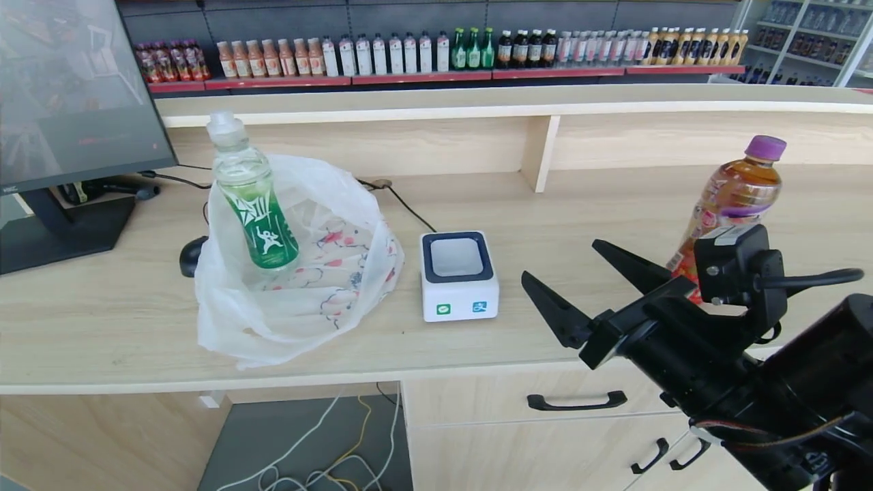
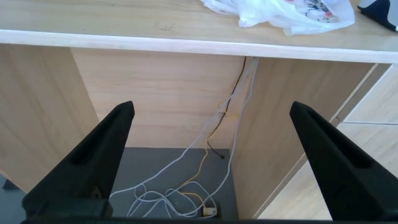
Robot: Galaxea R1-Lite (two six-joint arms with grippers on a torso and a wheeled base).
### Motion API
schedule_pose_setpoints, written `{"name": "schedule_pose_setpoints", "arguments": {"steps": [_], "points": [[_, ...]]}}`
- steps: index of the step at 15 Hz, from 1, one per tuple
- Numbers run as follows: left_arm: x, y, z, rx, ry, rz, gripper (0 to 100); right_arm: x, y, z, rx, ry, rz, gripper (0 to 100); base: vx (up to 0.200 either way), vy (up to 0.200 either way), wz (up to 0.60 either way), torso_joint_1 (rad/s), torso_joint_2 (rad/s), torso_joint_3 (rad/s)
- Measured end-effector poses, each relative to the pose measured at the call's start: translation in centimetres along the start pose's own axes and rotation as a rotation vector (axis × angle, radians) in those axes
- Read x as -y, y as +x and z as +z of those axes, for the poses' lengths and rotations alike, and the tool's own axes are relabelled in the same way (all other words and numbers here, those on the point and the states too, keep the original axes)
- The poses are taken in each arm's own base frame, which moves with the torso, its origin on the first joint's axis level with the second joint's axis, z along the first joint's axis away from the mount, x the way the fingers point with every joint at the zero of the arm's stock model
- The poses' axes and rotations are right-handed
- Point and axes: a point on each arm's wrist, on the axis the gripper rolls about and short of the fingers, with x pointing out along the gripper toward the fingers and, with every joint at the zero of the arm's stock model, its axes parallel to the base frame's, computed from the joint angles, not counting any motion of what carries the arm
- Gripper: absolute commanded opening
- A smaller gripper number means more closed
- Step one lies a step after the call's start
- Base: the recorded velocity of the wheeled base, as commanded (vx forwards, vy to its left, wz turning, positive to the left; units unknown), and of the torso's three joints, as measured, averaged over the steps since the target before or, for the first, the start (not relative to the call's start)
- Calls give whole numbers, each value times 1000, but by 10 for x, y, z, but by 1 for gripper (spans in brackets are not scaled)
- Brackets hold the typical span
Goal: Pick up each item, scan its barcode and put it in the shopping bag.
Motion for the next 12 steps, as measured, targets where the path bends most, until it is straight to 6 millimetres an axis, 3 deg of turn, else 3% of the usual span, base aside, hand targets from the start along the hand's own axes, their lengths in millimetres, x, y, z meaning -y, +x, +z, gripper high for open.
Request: {"name": "schedule_pose_setpoints", "arguments": {"steps": [12], "points": [[0,0,0,1,-3,0,100,0,-2,-1,-8,-6,0,100,0,-200,0,3,4,4]]}}
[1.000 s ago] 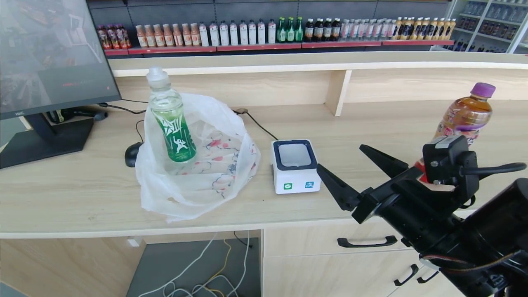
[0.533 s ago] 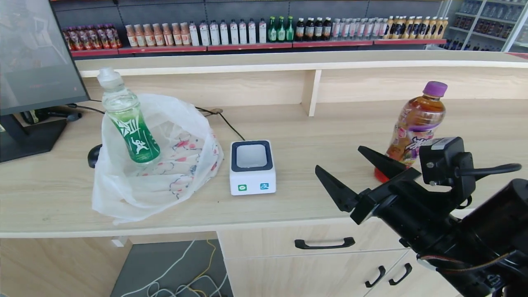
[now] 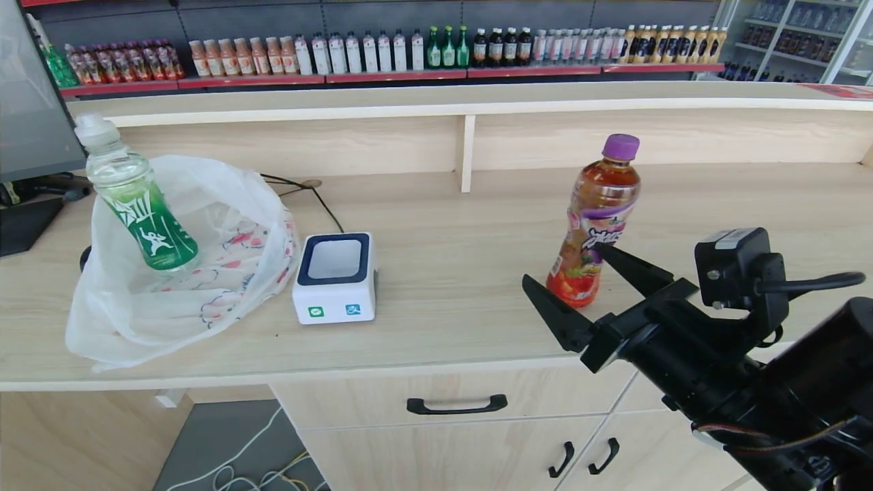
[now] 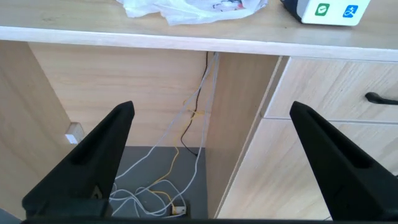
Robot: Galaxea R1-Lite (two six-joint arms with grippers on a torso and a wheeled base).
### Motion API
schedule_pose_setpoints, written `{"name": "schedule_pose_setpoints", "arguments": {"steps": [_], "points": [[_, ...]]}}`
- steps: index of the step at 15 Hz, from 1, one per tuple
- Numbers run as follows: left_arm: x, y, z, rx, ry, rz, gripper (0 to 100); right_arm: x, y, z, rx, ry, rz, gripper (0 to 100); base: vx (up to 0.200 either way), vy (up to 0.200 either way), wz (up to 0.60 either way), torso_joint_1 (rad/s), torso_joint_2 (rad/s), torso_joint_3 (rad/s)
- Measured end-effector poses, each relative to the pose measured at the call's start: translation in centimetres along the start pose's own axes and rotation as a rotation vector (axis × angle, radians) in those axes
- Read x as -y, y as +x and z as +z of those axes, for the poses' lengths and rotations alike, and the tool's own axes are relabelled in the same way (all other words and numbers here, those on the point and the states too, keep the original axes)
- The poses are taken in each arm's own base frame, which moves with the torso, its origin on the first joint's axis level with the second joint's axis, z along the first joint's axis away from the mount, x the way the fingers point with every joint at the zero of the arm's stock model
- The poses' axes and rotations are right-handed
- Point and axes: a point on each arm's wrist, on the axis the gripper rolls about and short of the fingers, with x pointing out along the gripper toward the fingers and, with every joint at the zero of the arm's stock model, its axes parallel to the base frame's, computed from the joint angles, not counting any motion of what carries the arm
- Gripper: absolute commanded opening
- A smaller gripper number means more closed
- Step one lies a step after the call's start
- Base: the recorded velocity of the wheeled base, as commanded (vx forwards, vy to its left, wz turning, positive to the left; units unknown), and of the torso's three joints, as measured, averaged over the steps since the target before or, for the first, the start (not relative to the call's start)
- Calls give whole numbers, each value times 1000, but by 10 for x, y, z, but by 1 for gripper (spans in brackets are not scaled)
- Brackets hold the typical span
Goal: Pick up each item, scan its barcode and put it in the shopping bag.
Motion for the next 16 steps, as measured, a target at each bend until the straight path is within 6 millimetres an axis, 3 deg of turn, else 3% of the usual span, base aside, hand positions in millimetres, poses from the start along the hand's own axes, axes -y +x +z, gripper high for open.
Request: {"name": "schedule_pose_setpoints", "arguments": {"steps": [3,10,16], "points": [[0,0,0,0,3,0,100,0,-3,-4,-19,-3,2,100,0,-200,0,2,4,1],[0,0,0,0,6,-2,100,0,1,-9,-35,-6,-1,100,0,0,0,0,0,0],[0,0,0,0,6,0,100,-1,28,-21,-42,-19,-82,100,0,0,0,0,0,0]]}}
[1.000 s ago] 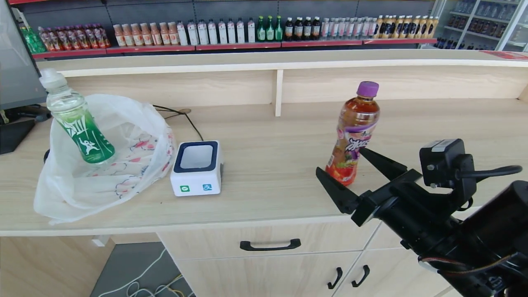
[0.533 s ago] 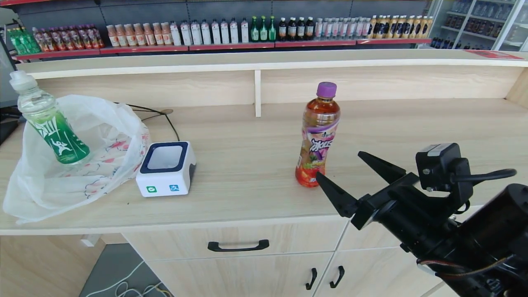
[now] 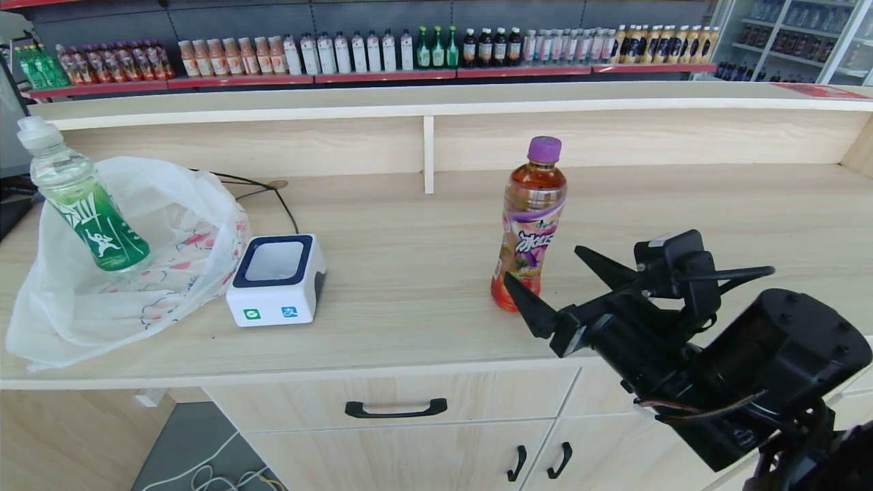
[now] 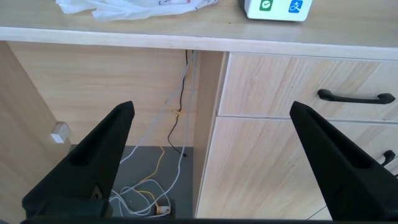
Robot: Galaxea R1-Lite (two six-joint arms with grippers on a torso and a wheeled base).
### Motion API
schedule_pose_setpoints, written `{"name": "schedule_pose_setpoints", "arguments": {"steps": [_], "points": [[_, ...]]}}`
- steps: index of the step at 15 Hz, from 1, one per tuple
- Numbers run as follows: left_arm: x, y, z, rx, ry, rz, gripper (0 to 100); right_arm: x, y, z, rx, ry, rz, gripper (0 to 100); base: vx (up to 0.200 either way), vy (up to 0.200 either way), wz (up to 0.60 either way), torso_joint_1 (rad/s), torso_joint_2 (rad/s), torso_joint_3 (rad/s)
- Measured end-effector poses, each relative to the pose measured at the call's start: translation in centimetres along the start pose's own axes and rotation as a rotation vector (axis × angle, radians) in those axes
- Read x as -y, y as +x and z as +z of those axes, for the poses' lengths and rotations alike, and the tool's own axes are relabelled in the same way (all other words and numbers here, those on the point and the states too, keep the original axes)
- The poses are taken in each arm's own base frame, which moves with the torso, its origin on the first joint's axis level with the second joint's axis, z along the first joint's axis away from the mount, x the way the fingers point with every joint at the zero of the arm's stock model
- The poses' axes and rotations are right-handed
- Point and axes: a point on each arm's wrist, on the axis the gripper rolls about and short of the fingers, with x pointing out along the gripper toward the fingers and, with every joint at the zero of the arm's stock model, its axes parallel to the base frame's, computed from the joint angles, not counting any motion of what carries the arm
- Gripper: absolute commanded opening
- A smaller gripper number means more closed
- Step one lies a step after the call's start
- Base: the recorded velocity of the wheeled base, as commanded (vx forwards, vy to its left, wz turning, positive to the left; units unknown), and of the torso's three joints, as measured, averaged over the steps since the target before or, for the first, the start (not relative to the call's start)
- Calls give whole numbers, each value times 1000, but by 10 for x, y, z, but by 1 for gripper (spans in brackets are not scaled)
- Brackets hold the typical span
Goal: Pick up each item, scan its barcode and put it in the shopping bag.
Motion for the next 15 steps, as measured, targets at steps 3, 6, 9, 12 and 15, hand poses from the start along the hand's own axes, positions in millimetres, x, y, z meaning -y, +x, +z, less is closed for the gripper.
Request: {"name": "schedule_pose_setpoints", "arguments": {"steps": [3,6,9,12,15], "points": [[0,0,0,0,0,0,100,-2,14,-9,-14,-4,-53,100,0,0,0,0,0,0],[0,0,0,0,0,0,100,-5,33,-10,16,8,-126,100,0,0,0,0,0,0],[0,0,0,0,0,-1,100,-4,45,-13,29,11,-152,100,0,0,0,0,0,0],[0,0,0,0,0,0,100,2,56,-14,48,9,-190,100,0,0,0,0,0,0],[0,0,0,0,0,-1,100,7,61,-15,53,-1,-207,100,0,0,0,0,0,0]]}}
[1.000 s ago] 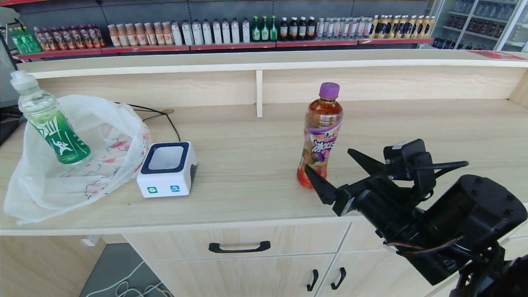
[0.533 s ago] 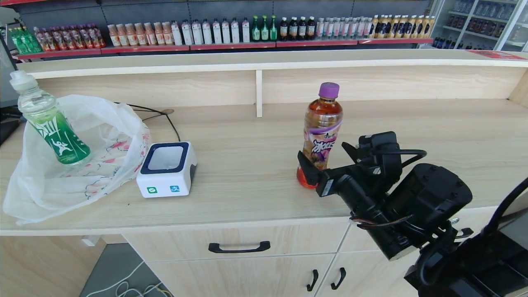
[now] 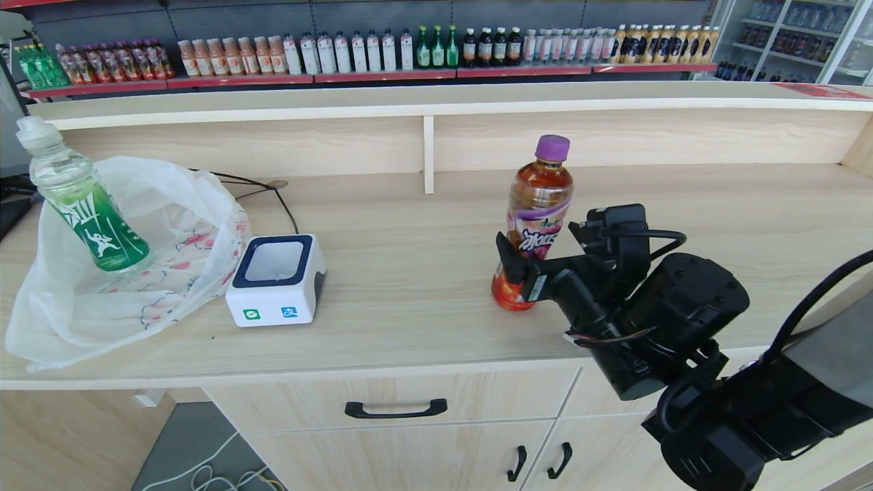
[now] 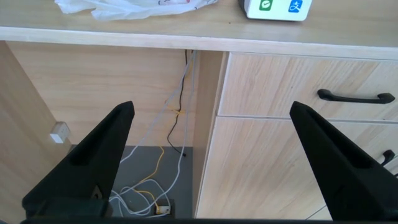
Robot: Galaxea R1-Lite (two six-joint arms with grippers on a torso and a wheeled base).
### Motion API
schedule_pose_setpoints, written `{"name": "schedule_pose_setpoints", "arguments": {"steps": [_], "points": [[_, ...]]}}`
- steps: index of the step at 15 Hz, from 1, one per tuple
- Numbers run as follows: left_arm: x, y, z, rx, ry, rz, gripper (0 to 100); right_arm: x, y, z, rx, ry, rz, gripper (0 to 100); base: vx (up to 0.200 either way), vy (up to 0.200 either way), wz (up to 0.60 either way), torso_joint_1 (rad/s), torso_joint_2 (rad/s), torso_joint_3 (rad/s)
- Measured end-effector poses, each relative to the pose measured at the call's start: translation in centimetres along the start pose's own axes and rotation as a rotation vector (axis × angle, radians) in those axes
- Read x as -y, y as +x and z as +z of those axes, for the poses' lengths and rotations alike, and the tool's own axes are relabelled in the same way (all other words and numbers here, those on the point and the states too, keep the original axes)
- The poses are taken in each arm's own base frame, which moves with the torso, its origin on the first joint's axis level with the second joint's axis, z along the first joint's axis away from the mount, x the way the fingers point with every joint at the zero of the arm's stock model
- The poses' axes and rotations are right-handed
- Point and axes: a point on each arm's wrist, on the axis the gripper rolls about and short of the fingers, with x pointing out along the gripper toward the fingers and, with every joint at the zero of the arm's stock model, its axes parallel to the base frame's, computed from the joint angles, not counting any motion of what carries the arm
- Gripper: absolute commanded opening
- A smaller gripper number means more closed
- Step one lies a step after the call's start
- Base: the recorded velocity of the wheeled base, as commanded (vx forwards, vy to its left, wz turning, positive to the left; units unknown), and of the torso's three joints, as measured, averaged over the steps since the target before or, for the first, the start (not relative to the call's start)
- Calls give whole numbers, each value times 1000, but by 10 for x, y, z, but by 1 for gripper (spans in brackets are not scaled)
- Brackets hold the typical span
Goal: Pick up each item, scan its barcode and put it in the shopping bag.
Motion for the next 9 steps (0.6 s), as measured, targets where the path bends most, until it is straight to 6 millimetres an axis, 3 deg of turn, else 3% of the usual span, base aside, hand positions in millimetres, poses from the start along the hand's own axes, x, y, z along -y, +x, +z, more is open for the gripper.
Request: {"name": "schedule_pose_setpoints", "arguments": {"steps": [9], "points": [[0,0,0,0,0,1,100,-8,15,1,41,10,1,100,0,0,0,0,0,0]]}}
